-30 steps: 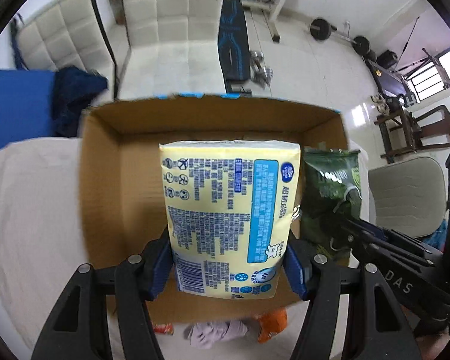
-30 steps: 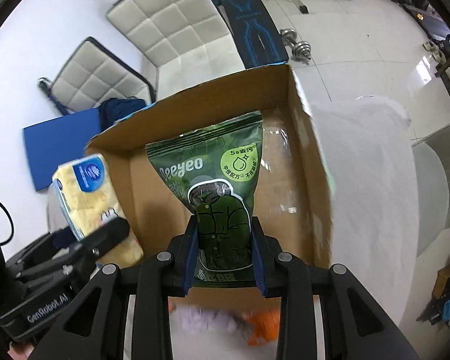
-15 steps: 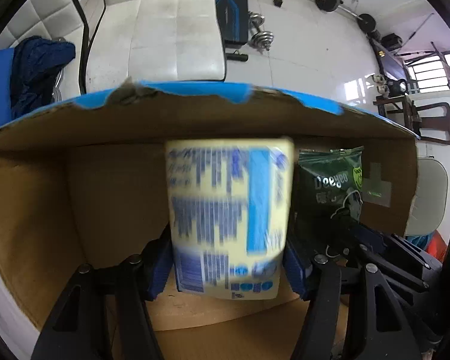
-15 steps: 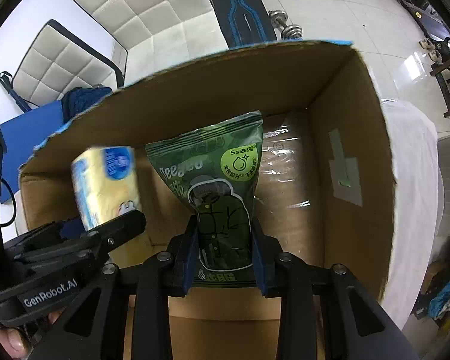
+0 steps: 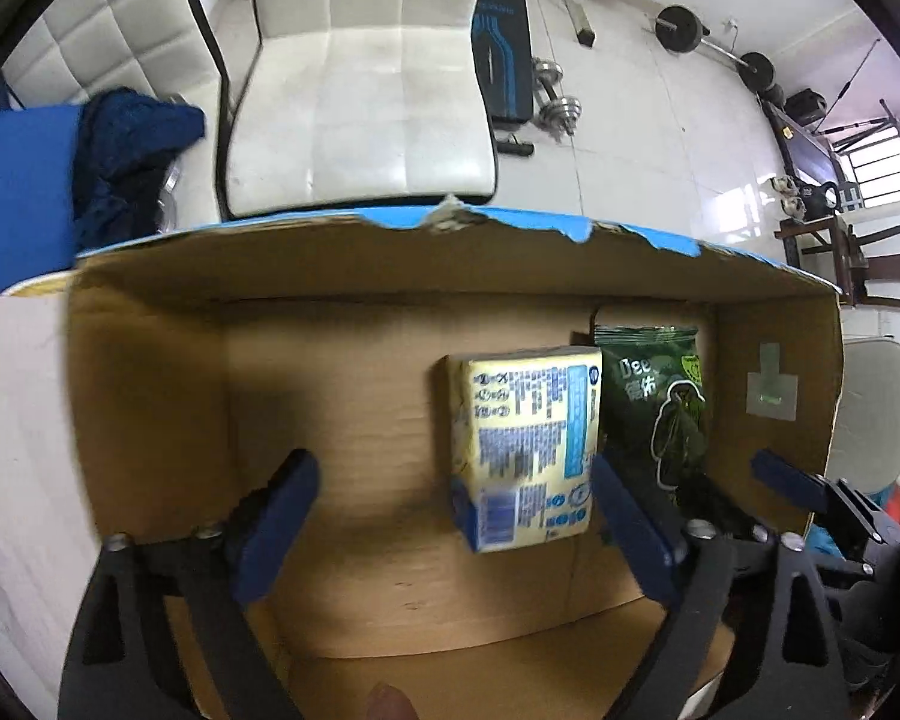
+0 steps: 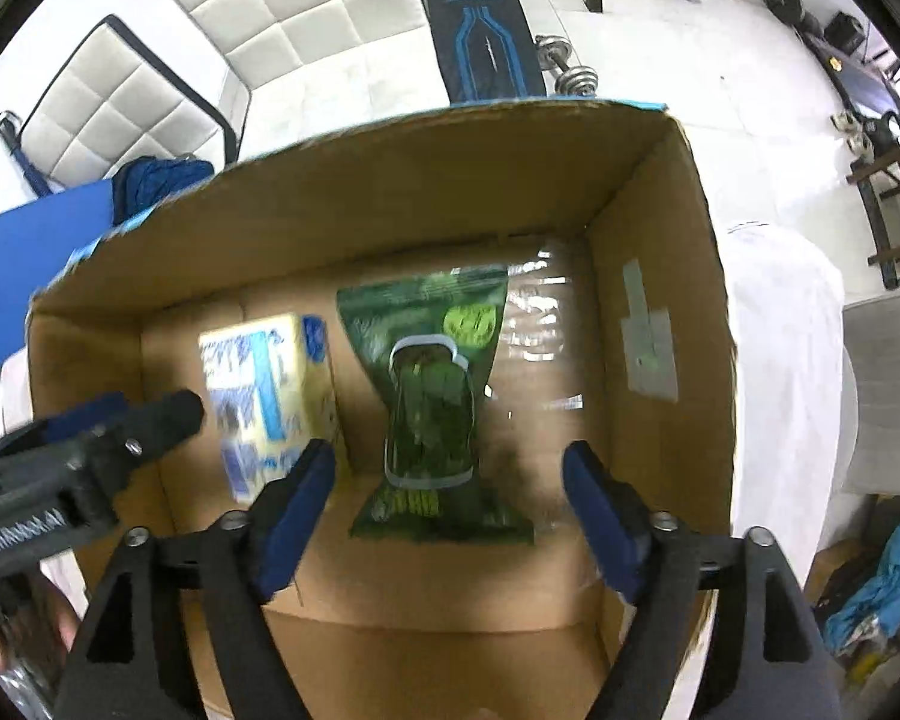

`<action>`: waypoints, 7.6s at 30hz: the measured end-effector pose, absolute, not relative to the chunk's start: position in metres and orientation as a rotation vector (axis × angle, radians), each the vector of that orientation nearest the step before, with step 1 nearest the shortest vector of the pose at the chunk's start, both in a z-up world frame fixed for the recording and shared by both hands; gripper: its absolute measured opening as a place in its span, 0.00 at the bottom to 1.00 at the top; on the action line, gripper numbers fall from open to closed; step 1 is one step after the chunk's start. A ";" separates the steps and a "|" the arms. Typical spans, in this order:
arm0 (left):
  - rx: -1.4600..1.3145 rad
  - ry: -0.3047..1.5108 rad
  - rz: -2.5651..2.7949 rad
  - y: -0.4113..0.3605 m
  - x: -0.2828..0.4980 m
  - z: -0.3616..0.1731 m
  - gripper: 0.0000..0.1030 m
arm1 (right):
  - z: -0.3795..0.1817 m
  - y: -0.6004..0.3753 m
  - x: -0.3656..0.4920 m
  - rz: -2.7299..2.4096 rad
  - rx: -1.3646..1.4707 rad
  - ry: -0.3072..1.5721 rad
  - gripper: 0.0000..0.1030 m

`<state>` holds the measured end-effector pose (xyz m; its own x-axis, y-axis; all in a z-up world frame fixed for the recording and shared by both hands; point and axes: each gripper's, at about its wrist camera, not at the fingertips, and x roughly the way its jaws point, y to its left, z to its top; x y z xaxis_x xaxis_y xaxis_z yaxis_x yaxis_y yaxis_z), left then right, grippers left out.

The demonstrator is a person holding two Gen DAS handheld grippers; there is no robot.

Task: Organize soft objects
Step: 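Carry both items into the cardboard box and open both tools, then grasp the red-orange snack bag with left tool while right tool grasps orange bag, then lower both bags into the box beside the carton and open both tools, then grasp the lilac cloth with left tool while right tool grasps blue milk pouch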

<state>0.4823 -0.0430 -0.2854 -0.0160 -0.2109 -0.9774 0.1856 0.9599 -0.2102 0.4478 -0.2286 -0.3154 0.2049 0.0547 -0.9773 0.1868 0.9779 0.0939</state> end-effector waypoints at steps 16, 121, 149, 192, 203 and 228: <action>0.072 1.351 -0.230 -0.007 0.396 -0.214 0.99 | -0.278 -0.185 0.316 -0.100 0.080 1.233 1.00; -0.032 1.475 -0.110 0.044 0.168 -0.235 0.45 | -0.353 -0.217 0.117 0.049 0.244 1.437 0.16; -0.092 1.419 -0.186 -0.002 0.362 -0.193 0.45 | -0.264 -0.232 0.266 -0.144 0.354 1.214 0.16; -0.059 1.496 -0.159 0.012 0.397 -0.244 0.51 | -0.309 -0.198 0.314 -0.105 0.152 1.330 0.57; -0.045 1.293 -0.120 0.019 0.334 -0.184 0.79 | -0.274 -0.185 0.277 -0.080 0.063 1.242 0.57; -0.008 1.134 -0.069 0.028 0.240 -0.152 1.00 | -0.239 -0.178 0.188 -0.012 0.060 1.166 1.00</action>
<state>0.2400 0.0281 -0.1519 0.4207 -0.0597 -0.9052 0.0512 0.9978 -0.0420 0.1875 -0.1775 -0.2385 0.3940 0.0216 -0.9188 0.0409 0.9983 0.0411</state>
